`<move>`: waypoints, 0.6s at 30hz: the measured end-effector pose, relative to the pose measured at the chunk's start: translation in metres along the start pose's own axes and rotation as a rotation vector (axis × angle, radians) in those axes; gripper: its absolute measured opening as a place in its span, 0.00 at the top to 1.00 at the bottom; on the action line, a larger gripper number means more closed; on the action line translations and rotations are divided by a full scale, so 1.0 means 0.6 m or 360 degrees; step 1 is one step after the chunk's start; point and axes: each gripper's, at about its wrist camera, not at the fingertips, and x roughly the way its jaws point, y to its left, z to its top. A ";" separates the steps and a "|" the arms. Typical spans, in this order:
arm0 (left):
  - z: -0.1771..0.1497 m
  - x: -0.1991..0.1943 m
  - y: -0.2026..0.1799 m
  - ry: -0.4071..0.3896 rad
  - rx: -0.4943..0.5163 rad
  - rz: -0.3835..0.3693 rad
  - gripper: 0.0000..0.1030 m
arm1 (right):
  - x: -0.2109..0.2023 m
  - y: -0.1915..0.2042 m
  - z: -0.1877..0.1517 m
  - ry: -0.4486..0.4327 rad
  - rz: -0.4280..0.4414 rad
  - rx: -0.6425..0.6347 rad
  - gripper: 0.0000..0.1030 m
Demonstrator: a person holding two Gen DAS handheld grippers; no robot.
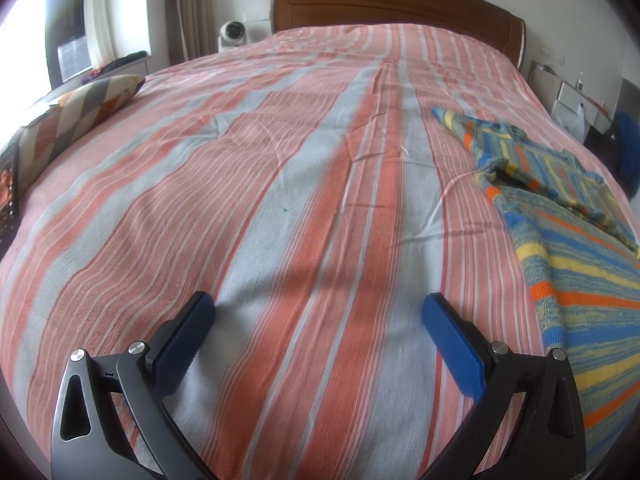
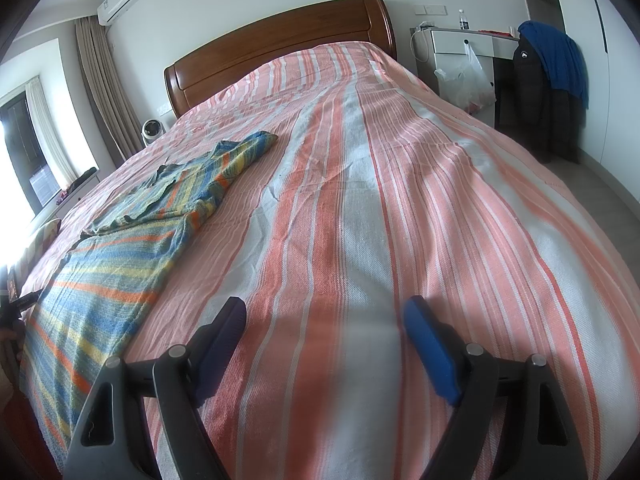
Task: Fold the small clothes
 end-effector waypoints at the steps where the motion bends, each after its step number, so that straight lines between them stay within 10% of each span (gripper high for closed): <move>1: 0.000 0.000 0.000 0.0000 0.0000 0.0000 0.00 | 0.000 0.000 0.000 0.0000 0.0000 0.0000 0.21; 18: -0.001 0.003 0.002 -0.0021 -0.0008 -0.0011 0.00 | 0.000 -0.002 0.000 -0.0003 0.0012 0.0008 0.21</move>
